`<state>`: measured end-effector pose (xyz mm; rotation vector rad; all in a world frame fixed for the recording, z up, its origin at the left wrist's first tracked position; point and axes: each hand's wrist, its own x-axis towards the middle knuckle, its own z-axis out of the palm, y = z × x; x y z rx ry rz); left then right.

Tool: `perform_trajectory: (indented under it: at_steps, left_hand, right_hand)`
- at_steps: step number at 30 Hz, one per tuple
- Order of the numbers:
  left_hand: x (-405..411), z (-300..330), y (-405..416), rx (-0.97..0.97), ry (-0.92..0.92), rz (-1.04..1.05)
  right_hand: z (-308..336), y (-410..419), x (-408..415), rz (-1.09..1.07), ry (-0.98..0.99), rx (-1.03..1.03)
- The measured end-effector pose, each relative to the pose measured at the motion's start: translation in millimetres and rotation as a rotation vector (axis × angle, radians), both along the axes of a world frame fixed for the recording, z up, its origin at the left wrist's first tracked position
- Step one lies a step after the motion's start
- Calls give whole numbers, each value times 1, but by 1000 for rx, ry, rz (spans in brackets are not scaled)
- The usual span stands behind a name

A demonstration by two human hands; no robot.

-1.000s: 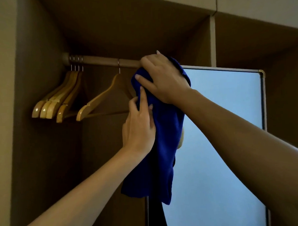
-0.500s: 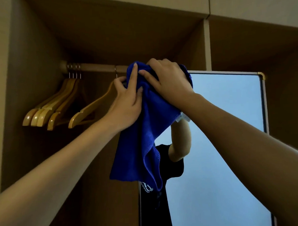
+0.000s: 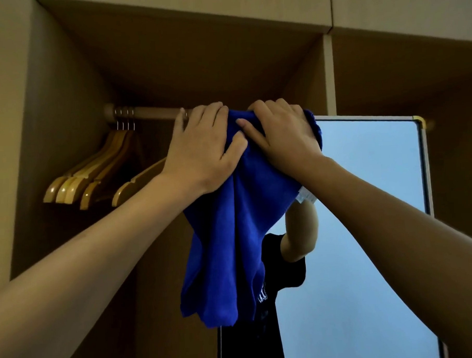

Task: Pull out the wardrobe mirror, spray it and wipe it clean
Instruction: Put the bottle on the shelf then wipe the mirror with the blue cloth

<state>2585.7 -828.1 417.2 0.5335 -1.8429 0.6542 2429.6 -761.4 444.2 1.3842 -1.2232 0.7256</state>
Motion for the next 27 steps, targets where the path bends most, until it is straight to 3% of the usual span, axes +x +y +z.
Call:
perform_trajectory:
  at_steps: [14, 23, 27]
  left_hand:
    - [-25, 19, -3, -35, 30, -20]
    - [-24, 48, 10, -141, -222, 34]
    - [-29, 51, 12, -199, -246, 66]
  right_hand:
    - [0, 1, -15, -34, 60, -49]
    - [0, 10, -34, 28, 20, -82]
    - [-2, 11, -42, 15, 16, -117]
